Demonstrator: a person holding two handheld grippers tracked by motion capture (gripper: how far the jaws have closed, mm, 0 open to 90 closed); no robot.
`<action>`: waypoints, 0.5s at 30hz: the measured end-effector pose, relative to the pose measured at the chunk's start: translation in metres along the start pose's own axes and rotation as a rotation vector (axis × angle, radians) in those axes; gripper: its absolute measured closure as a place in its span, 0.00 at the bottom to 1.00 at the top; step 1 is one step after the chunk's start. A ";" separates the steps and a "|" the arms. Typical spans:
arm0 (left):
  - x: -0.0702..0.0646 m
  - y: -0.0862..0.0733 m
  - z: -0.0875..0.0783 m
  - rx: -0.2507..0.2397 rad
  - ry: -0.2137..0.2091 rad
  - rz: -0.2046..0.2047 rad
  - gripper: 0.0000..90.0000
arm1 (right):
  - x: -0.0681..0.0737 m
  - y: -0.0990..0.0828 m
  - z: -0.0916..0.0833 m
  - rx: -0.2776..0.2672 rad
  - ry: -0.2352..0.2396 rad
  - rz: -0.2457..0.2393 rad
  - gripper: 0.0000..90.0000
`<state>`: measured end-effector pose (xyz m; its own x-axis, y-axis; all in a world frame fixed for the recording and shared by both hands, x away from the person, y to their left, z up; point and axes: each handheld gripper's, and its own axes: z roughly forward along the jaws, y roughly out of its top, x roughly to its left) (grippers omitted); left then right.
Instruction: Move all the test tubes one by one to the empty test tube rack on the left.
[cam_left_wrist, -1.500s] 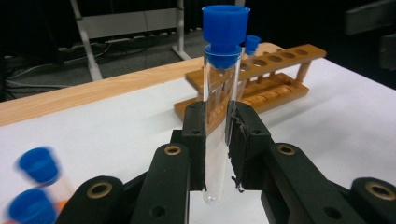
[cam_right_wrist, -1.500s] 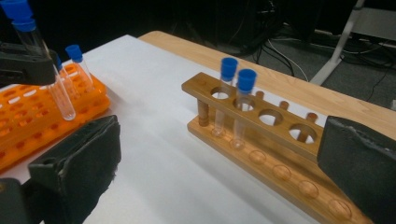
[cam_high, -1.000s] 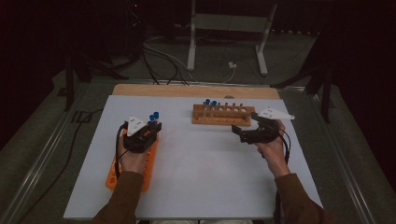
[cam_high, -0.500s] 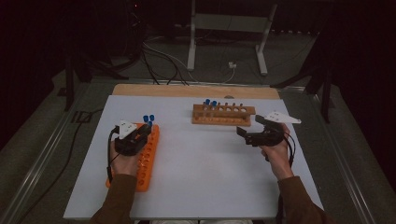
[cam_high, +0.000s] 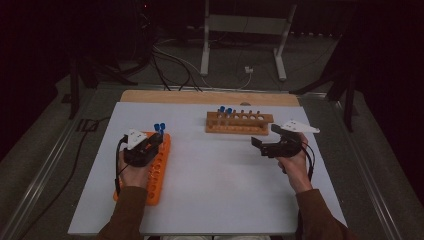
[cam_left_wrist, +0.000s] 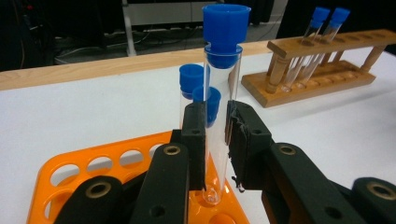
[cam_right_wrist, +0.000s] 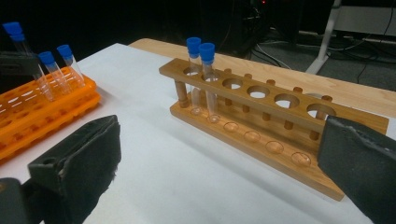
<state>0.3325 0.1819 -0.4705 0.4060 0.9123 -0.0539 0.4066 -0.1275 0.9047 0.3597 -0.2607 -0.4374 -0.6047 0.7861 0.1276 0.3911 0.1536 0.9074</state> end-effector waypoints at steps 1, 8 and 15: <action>0.000 -0.001 0.001 0.012 0.003 0.009 0.87 | 0.000 0.000 0.000 0.001 0.001 0.000 0.00; -0.001 -0.004 0.005 0.106 0.012 0.017 0.87 | 0.001 -0.001 0.001 0.004 0.006 -0.003 0.00; -0.001 -0.002 0.011 0.198 0.023 0.014 0.87 | 0.002 -0.002 0.001 0.008 0.010 -0.008 0.00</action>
<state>0.3405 0.1770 -0.4764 0.3951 0.9181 -0.0300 0.5546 -0.2124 0.8045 0.3588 -0.2588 -0.4398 -0.6150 0.7787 0.1241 0.3918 0.1652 0.9051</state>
